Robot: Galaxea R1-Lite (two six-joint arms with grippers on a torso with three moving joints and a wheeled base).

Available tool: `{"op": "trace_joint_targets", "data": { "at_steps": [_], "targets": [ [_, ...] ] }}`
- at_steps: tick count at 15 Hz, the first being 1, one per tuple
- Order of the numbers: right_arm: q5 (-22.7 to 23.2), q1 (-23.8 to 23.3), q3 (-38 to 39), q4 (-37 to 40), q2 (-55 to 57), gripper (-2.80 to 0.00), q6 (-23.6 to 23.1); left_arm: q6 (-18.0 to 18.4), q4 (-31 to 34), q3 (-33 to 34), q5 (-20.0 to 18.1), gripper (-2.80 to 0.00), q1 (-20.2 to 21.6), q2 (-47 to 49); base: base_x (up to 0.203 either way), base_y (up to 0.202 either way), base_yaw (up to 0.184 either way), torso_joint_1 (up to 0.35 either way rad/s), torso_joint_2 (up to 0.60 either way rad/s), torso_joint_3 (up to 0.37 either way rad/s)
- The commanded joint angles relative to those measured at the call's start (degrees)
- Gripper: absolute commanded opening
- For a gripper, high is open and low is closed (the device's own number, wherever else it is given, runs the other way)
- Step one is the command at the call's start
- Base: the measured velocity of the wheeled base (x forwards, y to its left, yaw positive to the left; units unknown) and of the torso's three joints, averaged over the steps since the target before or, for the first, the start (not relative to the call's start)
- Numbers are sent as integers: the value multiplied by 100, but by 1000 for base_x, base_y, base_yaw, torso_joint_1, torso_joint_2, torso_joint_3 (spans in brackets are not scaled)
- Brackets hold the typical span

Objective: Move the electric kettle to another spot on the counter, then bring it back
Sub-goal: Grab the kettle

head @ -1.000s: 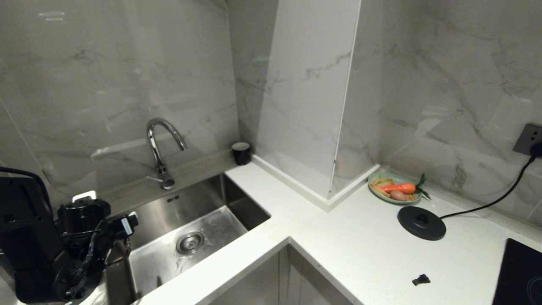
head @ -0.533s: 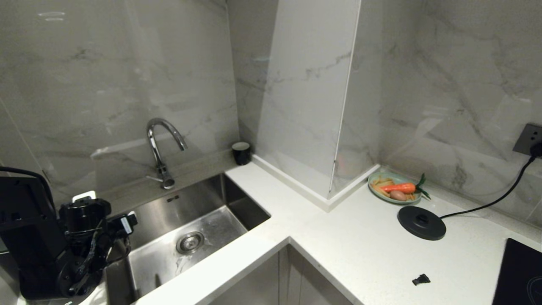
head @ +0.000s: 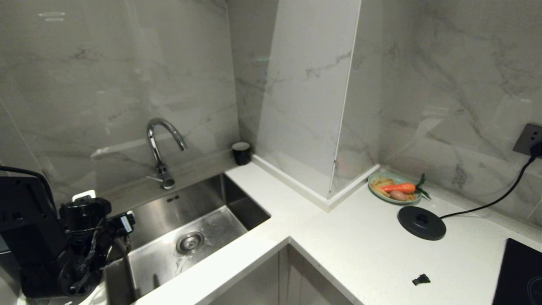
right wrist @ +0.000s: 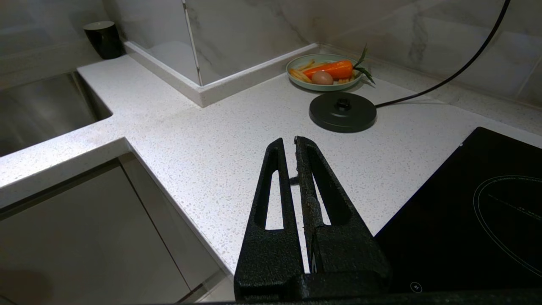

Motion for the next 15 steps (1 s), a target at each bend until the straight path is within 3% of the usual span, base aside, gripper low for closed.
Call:
{"op": "trace_joint_targets", "data": {
  "at_steps": [1,15],
  "targets": [
    [2,0,0,1,9,-280,-1,-1,-46,-54,16,-280,4,2,0,0,0,0,0,0],
    [-5,0,0,1,9,-280,-1,10,-46,-124,16,-280,157,-82,0,0,0,0,0,0]
  ]
}}
